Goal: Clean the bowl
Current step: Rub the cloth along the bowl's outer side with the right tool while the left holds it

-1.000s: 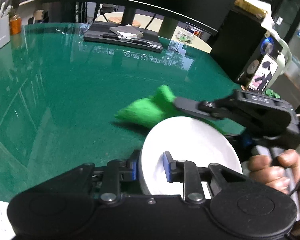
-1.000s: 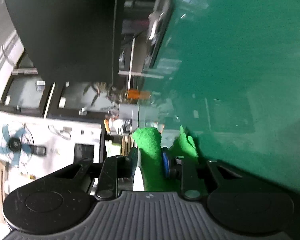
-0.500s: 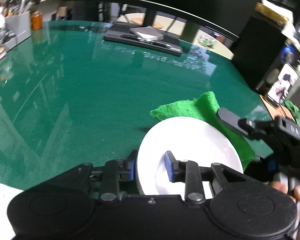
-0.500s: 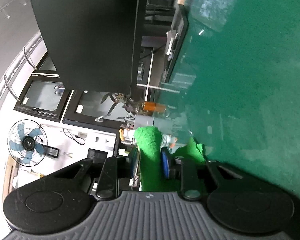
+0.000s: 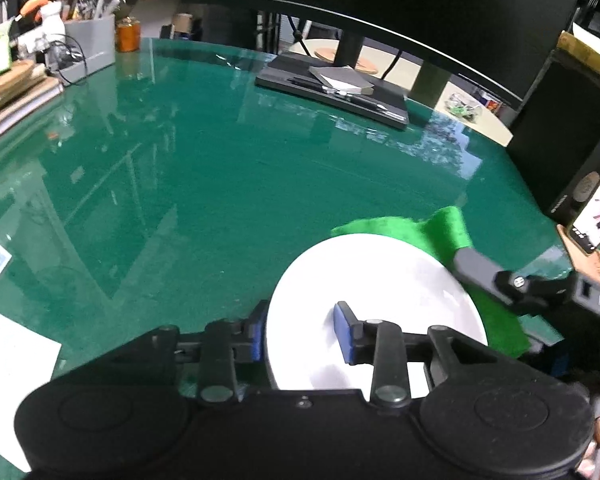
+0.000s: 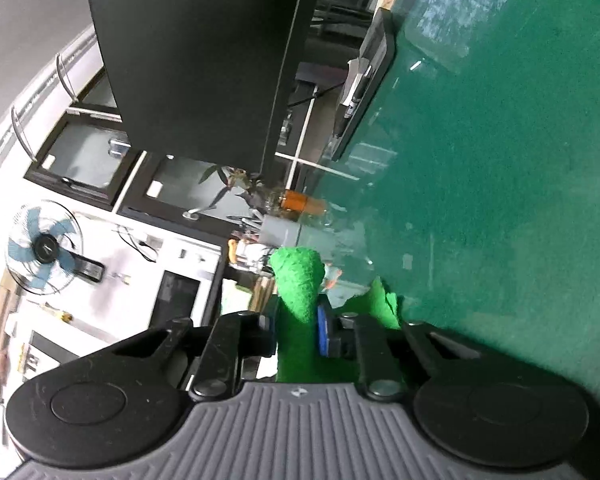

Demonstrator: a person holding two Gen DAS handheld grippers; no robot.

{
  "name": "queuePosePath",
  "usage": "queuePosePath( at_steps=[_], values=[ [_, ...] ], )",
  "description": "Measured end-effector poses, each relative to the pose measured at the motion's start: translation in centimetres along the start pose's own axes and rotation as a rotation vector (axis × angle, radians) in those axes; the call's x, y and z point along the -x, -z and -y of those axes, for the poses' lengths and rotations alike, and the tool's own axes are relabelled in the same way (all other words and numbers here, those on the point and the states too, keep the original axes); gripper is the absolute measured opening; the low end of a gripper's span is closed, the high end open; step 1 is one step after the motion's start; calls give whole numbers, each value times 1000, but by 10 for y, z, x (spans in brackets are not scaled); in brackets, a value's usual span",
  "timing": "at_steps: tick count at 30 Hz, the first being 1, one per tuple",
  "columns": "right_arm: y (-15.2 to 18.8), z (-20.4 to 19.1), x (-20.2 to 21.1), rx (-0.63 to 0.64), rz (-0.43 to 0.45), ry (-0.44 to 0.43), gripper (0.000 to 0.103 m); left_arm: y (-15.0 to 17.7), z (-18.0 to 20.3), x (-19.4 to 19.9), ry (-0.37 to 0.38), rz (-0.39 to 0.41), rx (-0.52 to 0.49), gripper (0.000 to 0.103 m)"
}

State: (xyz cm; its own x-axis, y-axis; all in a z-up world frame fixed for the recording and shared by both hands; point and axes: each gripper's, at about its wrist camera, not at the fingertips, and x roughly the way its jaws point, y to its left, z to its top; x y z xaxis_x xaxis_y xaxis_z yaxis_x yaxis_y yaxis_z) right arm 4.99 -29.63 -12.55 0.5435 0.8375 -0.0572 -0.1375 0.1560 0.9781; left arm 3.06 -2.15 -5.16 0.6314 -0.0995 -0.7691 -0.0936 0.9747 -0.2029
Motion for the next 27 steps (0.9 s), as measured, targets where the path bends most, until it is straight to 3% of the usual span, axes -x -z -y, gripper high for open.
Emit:
queuePosePath(
  at_steps=[7,14,23,27],
  values=[
    [-3,3,3,-33,-24,-30,20,-8,3,-6,-24,-8,44,34],
    [-7,3,5,-25,-18,-37,20,-14,-2,-10,18,-26,4,33],
    [-15,1,17,31,114,5,20,-20,-11,-18,145,-39,-107,33],
    [-20,3,17,32,140,5,20,-19,-8,-19,162,-35,-178,33]
  ],
)
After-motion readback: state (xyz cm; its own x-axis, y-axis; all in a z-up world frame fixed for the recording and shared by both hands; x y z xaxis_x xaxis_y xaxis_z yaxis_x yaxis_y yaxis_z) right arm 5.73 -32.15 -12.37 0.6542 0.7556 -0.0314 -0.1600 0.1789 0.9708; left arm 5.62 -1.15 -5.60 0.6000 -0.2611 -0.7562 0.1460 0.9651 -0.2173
